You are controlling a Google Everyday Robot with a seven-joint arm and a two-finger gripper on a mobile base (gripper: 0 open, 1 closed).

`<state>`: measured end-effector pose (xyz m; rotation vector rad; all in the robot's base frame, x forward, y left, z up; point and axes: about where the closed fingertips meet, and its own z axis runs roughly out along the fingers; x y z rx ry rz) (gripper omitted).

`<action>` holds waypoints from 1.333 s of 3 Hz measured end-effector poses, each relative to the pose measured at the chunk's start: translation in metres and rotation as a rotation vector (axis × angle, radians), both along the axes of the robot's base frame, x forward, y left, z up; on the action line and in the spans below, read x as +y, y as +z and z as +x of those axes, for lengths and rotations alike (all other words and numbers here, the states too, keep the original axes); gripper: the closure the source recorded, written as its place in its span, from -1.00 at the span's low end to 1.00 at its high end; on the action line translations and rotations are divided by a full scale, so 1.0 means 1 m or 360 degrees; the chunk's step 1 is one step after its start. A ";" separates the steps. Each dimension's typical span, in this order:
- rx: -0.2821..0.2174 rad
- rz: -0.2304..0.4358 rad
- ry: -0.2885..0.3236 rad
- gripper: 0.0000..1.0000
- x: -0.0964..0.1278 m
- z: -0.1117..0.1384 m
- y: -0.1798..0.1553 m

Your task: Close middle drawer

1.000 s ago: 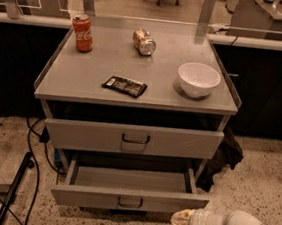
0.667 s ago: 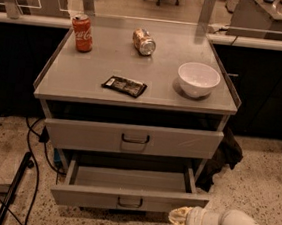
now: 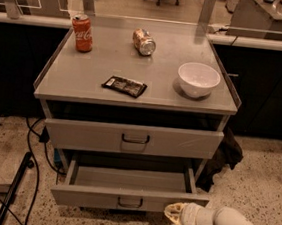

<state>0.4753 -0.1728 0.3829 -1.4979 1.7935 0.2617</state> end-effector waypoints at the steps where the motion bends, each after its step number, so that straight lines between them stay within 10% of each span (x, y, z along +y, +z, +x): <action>1: -0.0064 0.0024 0.0017 1.00 0.005 0.010 -0.004; 4: -0.0270 0.0063 0.0100 1.00 0.029 0.042 0.012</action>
Offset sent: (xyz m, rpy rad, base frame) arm 0.0306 0.0152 0.0037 0.0492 -0.1544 0.0337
